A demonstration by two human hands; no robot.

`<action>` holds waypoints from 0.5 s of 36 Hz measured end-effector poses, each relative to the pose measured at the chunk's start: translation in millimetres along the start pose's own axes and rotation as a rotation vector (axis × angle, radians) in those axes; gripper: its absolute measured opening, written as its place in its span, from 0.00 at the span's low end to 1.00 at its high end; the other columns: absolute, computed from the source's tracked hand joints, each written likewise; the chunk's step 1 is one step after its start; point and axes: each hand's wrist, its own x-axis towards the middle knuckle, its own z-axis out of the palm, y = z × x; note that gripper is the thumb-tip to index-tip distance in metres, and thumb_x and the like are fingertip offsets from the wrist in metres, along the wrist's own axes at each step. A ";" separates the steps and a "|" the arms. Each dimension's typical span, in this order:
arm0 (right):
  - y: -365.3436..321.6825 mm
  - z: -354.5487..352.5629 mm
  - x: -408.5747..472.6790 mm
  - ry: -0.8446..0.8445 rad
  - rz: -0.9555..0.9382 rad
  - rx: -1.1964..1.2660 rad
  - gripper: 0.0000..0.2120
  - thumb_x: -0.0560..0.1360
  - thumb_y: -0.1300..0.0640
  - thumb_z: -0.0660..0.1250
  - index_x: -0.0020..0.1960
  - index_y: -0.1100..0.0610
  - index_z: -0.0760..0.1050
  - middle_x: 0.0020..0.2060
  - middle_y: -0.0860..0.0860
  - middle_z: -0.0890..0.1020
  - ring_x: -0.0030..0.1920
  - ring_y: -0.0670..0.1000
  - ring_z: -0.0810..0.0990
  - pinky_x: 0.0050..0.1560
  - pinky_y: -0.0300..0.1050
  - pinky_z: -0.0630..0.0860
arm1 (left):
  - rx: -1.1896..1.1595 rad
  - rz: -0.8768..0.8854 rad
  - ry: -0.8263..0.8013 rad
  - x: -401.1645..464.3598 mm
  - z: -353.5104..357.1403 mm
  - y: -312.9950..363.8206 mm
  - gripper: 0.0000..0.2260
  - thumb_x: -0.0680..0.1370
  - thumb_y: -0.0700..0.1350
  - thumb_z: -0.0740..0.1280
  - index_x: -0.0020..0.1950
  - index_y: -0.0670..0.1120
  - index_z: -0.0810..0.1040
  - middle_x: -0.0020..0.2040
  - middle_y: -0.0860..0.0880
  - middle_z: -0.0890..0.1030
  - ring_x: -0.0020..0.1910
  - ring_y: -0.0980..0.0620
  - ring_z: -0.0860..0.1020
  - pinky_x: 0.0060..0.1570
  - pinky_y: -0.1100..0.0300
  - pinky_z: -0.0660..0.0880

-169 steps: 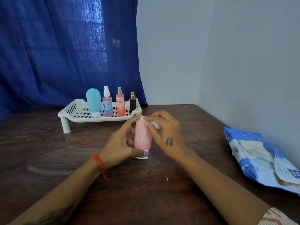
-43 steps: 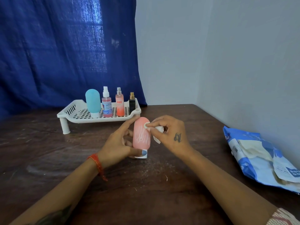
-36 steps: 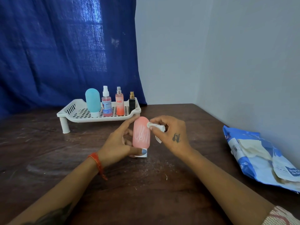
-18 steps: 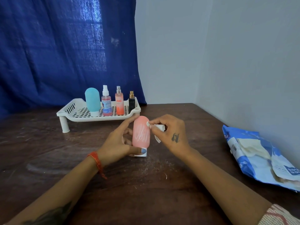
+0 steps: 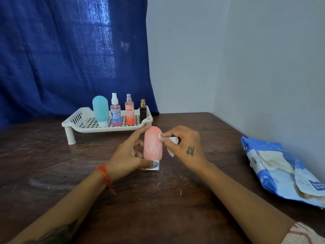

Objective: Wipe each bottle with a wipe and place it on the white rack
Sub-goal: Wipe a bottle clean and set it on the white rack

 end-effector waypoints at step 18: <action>-1.0 -0.7 2.1 -0.012 -0.024 0.014 0.06 0.70 0.57 0.74 0.46 0.57 0.84 0.42 0.50 0.84 0.40 0.41 0.78 0.40 0.25 0.70 | 0.009 0.004 -0.010 0.6 0.6 -0.5 0.44 0.65 0.38 0.78 0.67 0.69 0.56 0.56 0.47 0.75 0.47 0.47 0.81 0.46 0.57 0.81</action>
